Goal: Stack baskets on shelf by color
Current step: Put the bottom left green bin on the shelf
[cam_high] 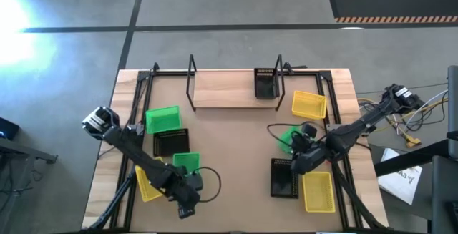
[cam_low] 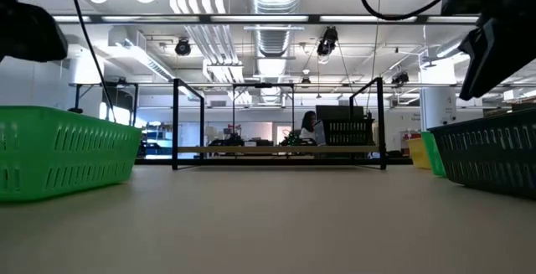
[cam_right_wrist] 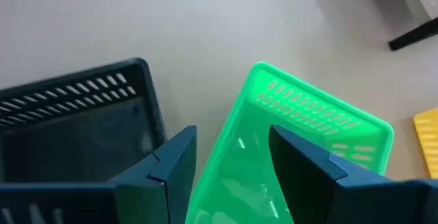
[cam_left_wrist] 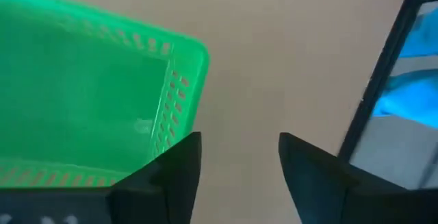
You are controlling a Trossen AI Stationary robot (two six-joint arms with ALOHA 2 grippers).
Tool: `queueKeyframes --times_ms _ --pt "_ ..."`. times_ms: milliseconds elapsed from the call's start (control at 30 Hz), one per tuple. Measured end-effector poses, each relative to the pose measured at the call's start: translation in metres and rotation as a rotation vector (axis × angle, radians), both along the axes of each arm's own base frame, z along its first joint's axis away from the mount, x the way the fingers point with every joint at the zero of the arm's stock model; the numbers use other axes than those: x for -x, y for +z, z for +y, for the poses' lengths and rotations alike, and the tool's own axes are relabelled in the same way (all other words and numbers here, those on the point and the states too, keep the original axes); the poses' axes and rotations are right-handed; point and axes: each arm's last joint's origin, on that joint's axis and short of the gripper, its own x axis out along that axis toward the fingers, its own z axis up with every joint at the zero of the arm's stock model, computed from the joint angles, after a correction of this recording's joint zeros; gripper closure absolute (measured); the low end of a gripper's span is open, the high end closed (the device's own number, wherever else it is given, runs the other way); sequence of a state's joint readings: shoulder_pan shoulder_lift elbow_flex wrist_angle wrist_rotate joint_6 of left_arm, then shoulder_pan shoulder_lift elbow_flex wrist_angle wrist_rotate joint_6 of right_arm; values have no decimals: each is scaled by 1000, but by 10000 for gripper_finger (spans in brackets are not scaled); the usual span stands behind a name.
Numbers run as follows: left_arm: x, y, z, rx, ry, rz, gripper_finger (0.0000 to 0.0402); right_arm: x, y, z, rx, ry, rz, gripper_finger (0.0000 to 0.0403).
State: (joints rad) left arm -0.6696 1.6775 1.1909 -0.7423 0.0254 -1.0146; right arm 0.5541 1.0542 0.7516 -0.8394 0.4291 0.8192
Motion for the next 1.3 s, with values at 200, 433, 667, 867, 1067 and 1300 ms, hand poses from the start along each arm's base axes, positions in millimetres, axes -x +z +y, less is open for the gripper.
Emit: queueKeyframes --times_ms 200,433,667,867,1067,1300 --pt "-1 8 -3 -86 -44 -43 268 7 11 -4 -24 19 -53 227" --pt "1 14 -2 -183 -177 -92 296 8 15 -6 -6 23 -77 227" --pt "11 -10 6 -227 -157 -7 300 8 14 -6 6 36 -71 227" --pt "14 -20 11 -239 -153 12 303 8 14 -6 25 36 -79 227" --pt "8 -25 12 -201 -135 -39 349 8 15 -8 94 25 -107 227" --pt "-8 -7 13 -106 -108 -72 396 8 16 -9 105 42 -110 227"
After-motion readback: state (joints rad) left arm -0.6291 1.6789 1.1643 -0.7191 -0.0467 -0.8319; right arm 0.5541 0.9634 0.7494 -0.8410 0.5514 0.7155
